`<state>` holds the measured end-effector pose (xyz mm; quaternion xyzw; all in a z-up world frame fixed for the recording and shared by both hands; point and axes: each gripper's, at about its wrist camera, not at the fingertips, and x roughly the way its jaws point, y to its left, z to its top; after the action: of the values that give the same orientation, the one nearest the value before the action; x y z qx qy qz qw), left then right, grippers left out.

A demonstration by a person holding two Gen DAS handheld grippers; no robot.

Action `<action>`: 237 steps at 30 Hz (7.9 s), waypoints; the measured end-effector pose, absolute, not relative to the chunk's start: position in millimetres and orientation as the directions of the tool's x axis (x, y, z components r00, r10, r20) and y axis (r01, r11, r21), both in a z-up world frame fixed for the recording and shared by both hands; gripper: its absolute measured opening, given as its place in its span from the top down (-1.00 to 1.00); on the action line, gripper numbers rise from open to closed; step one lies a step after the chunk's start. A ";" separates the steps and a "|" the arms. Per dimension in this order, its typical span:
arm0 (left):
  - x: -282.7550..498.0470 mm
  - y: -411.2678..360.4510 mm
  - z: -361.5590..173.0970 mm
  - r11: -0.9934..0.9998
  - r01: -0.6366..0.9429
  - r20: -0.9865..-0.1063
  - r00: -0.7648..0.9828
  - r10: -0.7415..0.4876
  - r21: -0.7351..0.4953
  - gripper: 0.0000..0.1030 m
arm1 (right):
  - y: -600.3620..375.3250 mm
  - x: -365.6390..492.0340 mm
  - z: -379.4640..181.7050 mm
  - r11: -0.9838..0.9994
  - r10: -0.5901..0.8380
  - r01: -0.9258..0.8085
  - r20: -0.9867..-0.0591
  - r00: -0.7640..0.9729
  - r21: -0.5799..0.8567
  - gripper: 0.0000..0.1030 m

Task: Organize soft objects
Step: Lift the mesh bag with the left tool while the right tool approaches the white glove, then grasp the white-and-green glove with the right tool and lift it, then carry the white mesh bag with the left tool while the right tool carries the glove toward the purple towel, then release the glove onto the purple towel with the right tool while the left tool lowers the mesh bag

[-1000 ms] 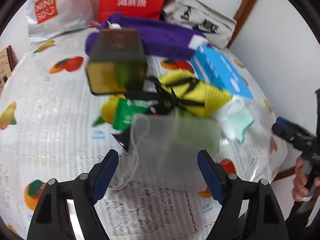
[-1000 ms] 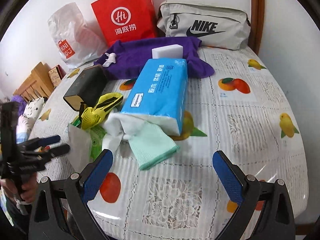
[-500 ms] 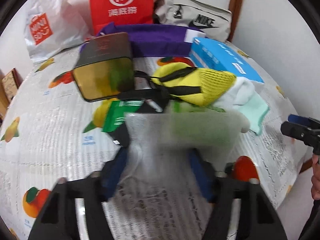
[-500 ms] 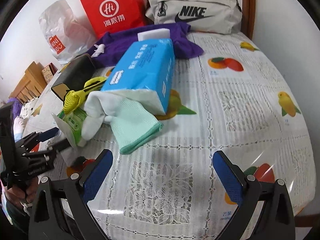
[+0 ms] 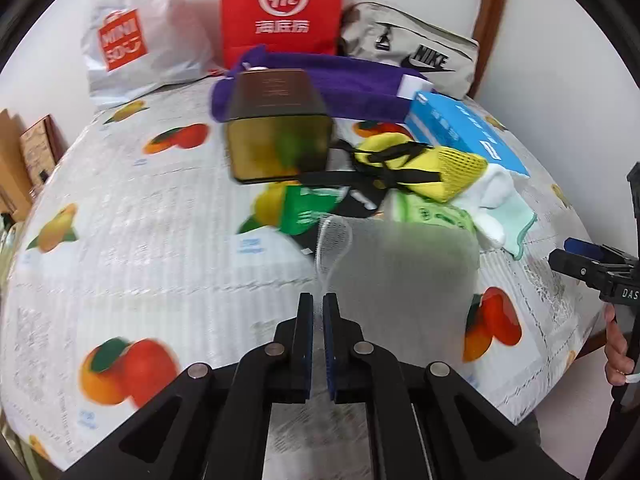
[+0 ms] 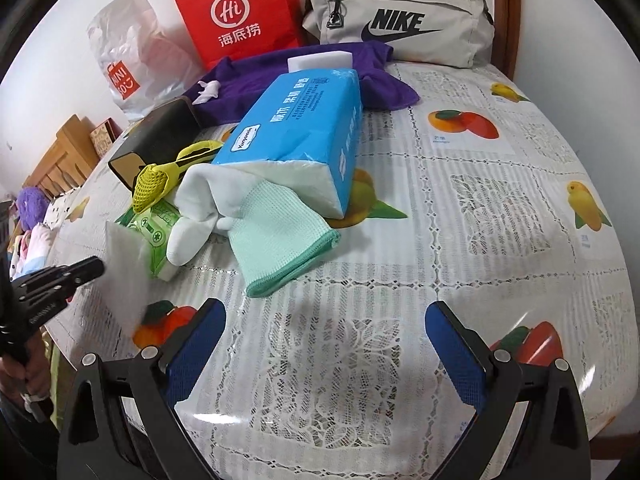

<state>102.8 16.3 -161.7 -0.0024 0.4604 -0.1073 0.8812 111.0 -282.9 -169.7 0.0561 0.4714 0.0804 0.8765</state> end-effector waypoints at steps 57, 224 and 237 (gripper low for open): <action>111.9 23.3 -180.9 0.963 0.201 -0.780 0.567 -0.265 -0.181 0.82 | -236.2 122.7 -157.5 0.941 0.302 -0.314 -0.738 0.603 0.128 0.81; 446.9 -3.5 -138.6 0.962 0.087 -0.860 0.433 -0.269 -0.258 0.81 | -244.4 481.0 -142.2 0.977 0.204 -0.147 -0.864 0.461 0.152 0.73; 449.0 -0.6 -145.1 0.963 0.074 -0.869 0.417 -0.265 -0.258 0.64 | -237.1 477.8 -143.5 0.975 0.200 -0.177 -0.866 0.459 0.131 -0.03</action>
<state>449.0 -0.6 -145.1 -0.0901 0.5303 -0.1011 0.8369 477.8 -237.1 -143.5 0.0114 0.5085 0.1101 0.8539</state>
